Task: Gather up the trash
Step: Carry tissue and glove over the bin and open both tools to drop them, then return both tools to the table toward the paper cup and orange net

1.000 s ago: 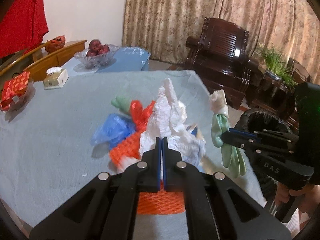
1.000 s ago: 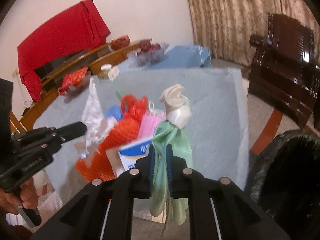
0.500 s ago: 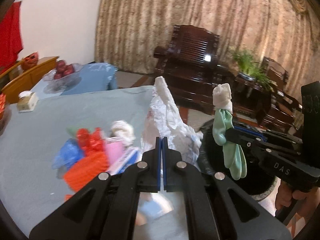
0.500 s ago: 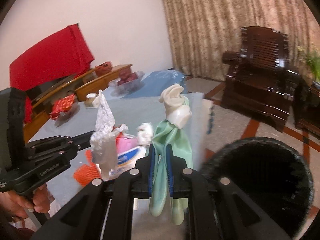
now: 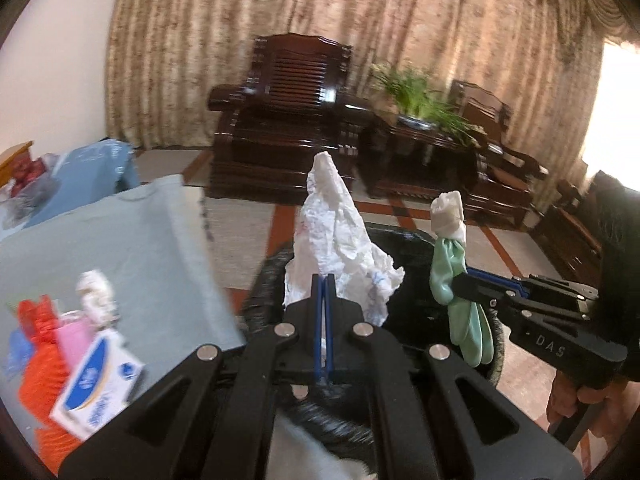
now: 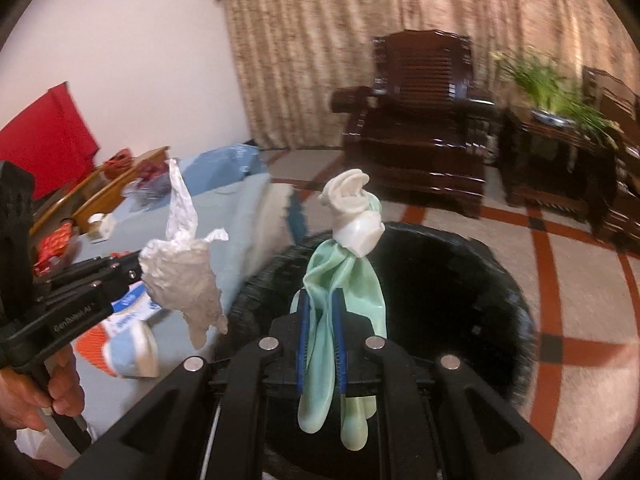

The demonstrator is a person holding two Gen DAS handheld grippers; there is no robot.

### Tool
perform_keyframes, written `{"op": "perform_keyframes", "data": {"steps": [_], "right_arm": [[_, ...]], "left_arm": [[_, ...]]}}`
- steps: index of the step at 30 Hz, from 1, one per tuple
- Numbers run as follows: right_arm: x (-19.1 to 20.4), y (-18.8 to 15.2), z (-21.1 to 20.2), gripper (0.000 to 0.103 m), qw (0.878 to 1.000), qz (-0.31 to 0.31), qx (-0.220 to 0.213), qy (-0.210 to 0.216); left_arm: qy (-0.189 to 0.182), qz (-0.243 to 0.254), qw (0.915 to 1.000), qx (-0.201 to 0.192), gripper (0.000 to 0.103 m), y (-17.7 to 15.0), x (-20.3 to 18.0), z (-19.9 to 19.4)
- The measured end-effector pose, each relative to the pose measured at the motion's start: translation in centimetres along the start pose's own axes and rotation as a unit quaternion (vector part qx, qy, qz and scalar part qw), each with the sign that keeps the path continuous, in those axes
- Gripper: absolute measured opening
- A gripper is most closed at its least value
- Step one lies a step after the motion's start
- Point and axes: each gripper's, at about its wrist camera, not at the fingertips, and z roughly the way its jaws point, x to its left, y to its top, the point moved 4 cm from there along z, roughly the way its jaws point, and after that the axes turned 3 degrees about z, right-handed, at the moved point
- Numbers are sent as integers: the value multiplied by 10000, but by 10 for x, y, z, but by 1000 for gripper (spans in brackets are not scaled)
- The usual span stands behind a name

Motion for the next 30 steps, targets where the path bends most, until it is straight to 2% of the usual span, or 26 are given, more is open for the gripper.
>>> {"op": "perform_keyframes", "data": {"steps": [7, 9, 10, 12, 13, 16, 17, 18, 19, 21, 24, 30], "right_arm": [[-32, -9, 11, 11, 9991, 234, 167, -312], [-38, -13, 11, 18, 9987, 282, 195, -384], [-39, -16, 11, 22, 9985, 305, 217, -405], [-44, -18, 10, 29, 9979, 375, 208, -493], [-46, -18, 9, 32, 9978, 390, 189, -499], [-45, -18, 4, 50, 9976, 387, 112, -567], [-45, -16, 3, 58, 9976, 386, 87, -571], [-43, -14, 1, 71, 9977, 369, 22, -576], [-40, -13, 0, 77, 9977, 346, -45, -588], [-32, -8, -4, 96, 9973, 277, -217, -641], [-17, -1, -5, 97, 9974, 150, -377, -597], [24, 3, 0, 97, 9987, 36, -469, -169]], "left_arm": [[-351, 106, 9989, 290, 1, -5, -29, 43], [-382, 92, 9985, 380, 4, -9, -30, 48], [-402, 80, 9983, 408, 8, -10, -28, 50], [-373, 23, 9984, 435, 43, -13, -25, 51], [-341, 2, 9986, 412, 45, -14, -21, 47], [-243, -28, 9990, 375, 52, -15, -11, 38], [-186, -31, 9993, 335, 56, -16, -5, 33], [-98, -18, 9996, 268, 61, -16, -1, 27], [-6, 6, 9998, 202, 64, -16, 4, 20], [208, 42, 9998, 69, 77, -15, 13, 6], [530, 3, 9985, -146, 87, -14, 32, -18], [1096, -234, 9929, -388, 90, -23, 77, -64]]}}
